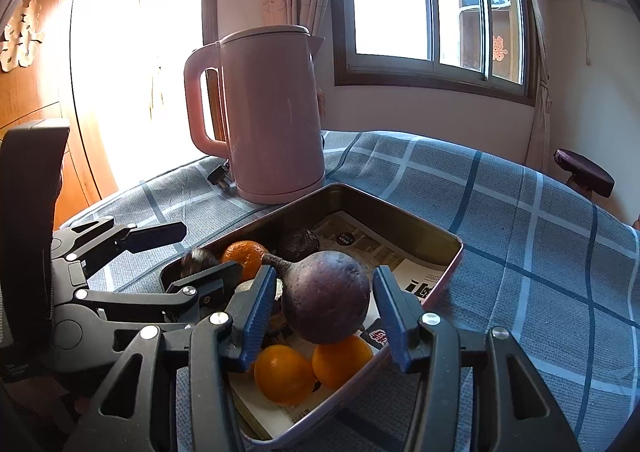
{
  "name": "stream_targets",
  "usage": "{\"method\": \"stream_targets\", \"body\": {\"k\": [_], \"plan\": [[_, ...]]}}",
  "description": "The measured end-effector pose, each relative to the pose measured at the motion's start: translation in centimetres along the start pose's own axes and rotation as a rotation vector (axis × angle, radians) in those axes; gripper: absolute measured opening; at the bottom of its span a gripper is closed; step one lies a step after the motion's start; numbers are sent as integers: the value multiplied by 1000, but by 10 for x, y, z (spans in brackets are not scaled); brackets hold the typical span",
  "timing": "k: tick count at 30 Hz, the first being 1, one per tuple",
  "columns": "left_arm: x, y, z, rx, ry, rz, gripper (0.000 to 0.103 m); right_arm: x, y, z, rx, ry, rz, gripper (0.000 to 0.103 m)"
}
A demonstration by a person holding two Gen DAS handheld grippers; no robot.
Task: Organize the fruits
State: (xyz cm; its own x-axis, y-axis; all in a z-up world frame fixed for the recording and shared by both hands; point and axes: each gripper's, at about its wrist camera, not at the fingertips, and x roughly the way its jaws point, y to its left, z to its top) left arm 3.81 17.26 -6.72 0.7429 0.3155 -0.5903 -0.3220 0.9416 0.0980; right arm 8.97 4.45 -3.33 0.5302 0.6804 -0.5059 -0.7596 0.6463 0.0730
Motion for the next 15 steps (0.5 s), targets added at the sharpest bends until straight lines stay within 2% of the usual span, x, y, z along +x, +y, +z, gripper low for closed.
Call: {"method": "stream_targets", "body": {"k": [4, 7, 15], "plan": [[-13, 2, 5, -9, -36, -14, 84, -18, -4, 4, 25, -46, -26, 67], [-20, 1, 6, -5, -57, -16, 93, -30, -6, 4, 34, -60, -45, 69], [-44, -2, 9, 3, -106, -29, 93, -58, -8, 1, 44, -75, -112, 72]]}}
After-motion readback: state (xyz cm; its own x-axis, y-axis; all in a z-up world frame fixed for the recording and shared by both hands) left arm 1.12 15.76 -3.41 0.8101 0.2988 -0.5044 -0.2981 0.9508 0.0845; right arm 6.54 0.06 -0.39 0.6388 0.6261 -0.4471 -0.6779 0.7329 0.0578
